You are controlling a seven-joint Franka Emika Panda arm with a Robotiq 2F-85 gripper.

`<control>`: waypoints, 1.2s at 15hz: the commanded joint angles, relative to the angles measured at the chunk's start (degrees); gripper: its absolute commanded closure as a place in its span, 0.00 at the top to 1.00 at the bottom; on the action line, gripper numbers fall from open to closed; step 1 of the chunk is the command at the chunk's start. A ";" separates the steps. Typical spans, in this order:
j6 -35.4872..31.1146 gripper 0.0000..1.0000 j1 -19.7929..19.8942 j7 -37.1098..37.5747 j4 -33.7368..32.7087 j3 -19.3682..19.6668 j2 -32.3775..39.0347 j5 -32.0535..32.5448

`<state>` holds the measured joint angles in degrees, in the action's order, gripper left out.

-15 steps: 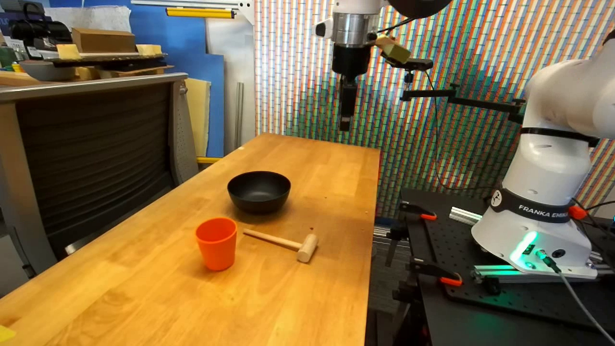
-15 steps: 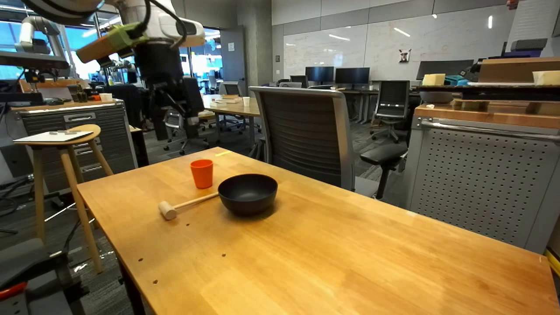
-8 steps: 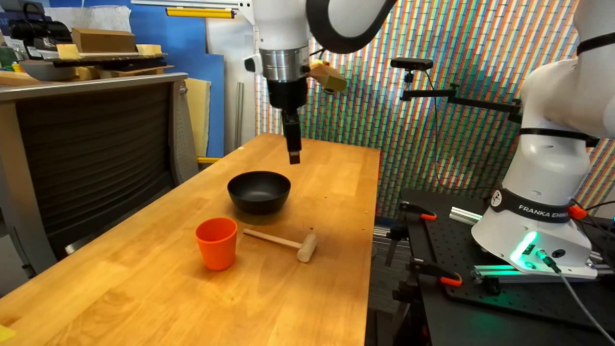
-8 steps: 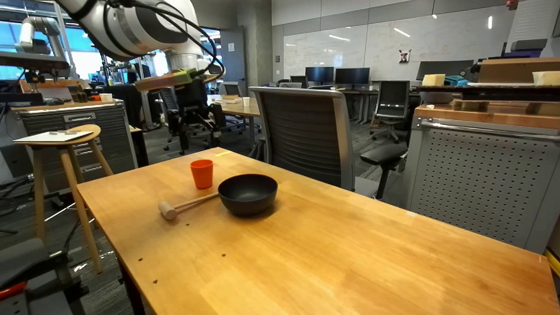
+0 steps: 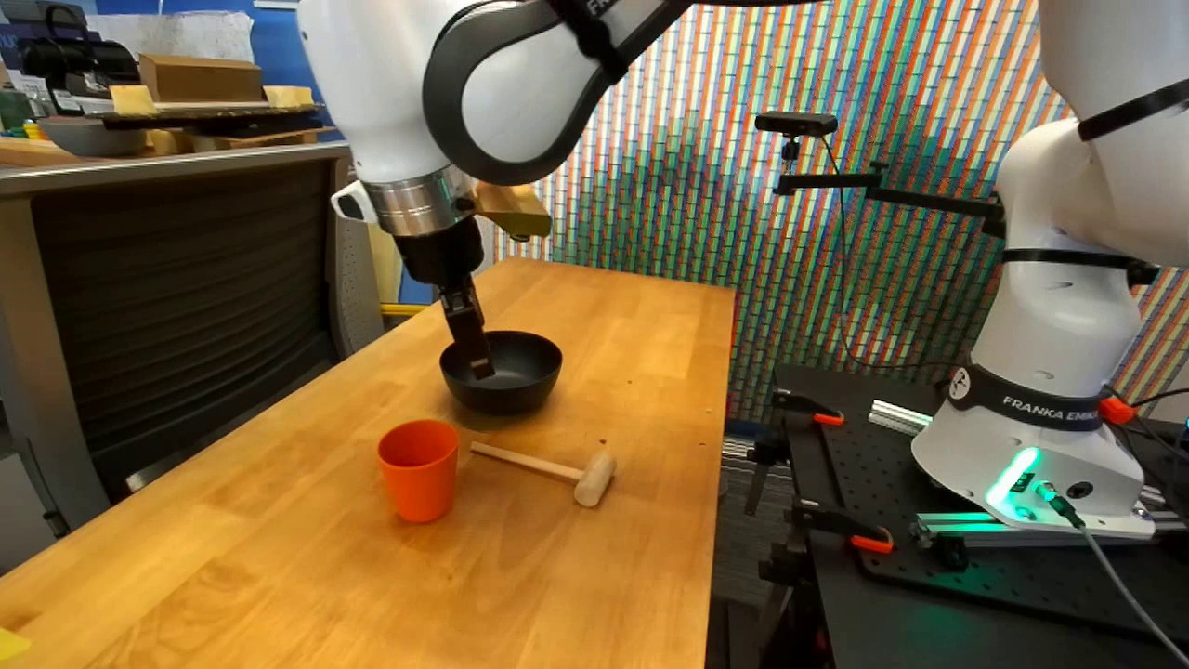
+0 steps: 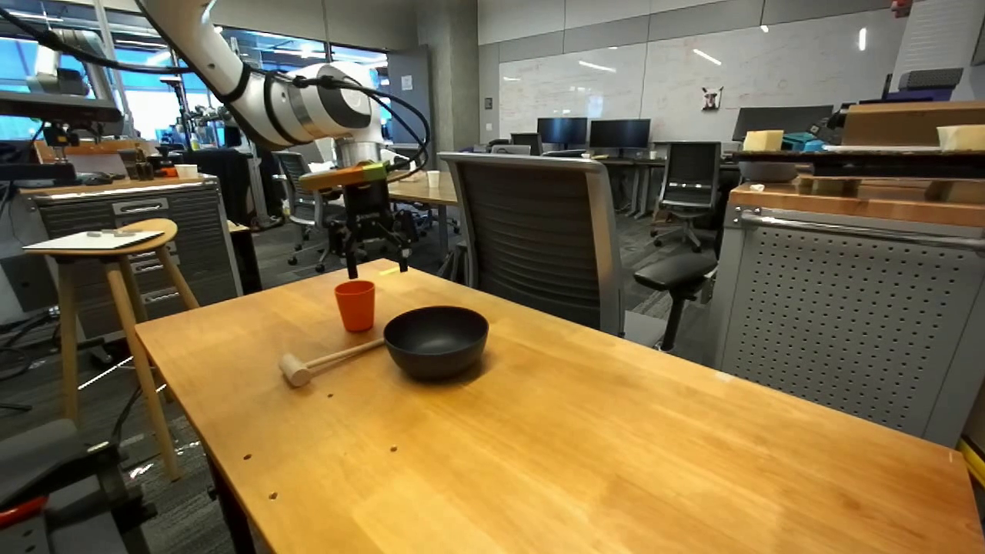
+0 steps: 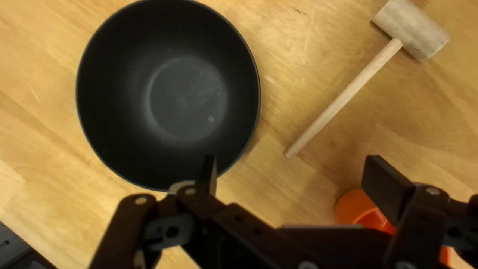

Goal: Put the orange cup in the black bowl

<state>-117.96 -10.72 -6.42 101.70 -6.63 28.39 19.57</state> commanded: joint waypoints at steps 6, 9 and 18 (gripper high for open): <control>13.15 1.00 -2.64 -8.66 -27.91 -0.16 18.73 -1.17; 18.60 1.00 -2.88 -11.23 -35.54 -0.69 23.78 -3.27; 27.33 0.66 -2.50 -14.20 -47.80 -1.98 32.88 -9.53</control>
<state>-93.76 -13.48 -18.88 60.78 -7.80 57.17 12.29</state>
